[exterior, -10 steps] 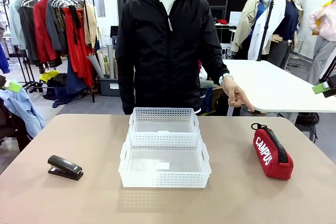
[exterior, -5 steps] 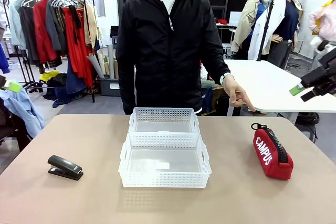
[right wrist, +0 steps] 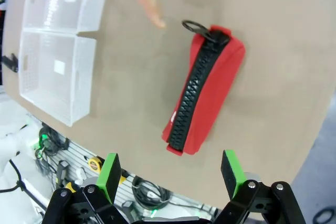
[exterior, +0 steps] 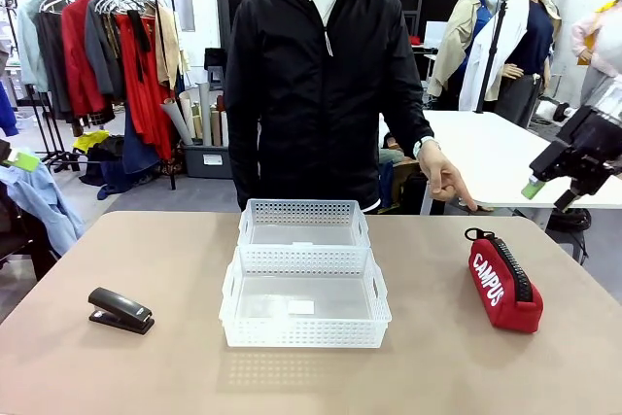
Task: Distribute items into two baskets.
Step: Pick up the Pencil pouch that the person points to.
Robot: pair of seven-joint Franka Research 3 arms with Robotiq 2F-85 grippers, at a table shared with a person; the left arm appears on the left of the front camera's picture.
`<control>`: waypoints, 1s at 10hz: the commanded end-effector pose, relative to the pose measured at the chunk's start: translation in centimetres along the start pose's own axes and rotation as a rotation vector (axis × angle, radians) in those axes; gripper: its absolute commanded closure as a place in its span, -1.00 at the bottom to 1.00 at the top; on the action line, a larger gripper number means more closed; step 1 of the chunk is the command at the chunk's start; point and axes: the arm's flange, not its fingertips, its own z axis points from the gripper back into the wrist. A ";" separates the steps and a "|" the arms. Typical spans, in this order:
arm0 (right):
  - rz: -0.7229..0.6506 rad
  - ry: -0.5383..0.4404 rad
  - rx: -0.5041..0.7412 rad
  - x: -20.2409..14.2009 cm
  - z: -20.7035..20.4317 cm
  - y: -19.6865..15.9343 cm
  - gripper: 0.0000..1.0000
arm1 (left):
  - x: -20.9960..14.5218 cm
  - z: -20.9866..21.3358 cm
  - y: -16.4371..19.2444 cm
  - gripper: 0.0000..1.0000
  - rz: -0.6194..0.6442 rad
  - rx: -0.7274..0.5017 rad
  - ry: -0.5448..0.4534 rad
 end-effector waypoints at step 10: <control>-0.052 0.071 -0.197 0.3 -6.5 2.4 -1.00 | 0.0 0.0 0.1 -1.00 -0.009 -0.017 -0.011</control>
